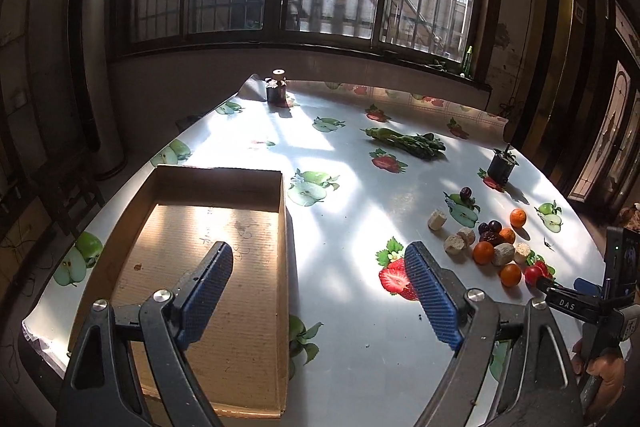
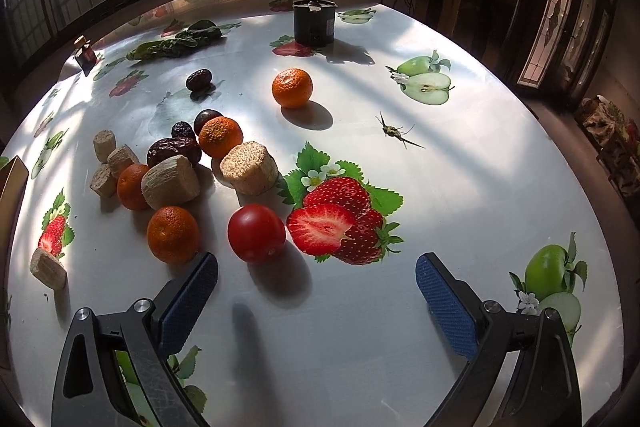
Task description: Organize fruits
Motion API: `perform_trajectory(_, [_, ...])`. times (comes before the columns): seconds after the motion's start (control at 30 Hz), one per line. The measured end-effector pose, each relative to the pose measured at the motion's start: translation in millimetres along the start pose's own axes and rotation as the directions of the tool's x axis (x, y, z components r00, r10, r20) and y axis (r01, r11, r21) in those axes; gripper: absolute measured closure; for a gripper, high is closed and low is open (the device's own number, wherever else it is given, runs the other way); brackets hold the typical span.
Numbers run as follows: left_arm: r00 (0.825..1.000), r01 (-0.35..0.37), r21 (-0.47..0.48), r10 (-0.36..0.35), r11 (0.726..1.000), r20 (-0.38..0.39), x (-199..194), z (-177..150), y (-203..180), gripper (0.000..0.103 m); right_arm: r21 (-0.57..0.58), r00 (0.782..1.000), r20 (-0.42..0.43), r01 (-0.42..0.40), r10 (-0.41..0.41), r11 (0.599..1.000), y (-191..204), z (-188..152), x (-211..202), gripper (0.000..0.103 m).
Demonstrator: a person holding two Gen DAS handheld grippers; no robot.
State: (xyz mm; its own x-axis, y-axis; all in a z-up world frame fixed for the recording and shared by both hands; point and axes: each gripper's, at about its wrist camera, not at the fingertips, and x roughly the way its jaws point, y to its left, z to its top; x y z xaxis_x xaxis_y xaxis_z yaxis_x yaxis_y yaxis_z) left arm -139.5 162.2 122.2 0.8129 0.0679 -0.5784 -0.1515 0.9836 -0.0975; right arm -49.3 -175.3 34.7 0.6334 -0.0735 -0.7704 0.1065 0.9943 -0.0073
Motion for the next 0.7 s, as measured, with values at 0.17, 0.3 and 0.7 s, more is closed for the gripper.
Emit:
perform_trajectory(0.17, [0.999,0.033,0.004,-0.033,0.999,-0.012,3,-1,-13,0.016,-0.031,0.986,0.157,-0.059,0.064,0.998,12,34,-63,0.010])
perform_trajectory(0.3, [0.999,0.037,0.004,-0.037,0.999,-0.020,-1,-5,-13,0.016,-0.039,0.957,0.254,-0.131,0.136,0.991,21,105,-111,0.012])
perform_trajectory(0.7, [0.996,0.019,-0.055,-0.024,0.998,-0.084,15,-18,14,0.016,-0.121,0.949,0.154,-0.259,0.276,0.958,35,64,-89,0.015])
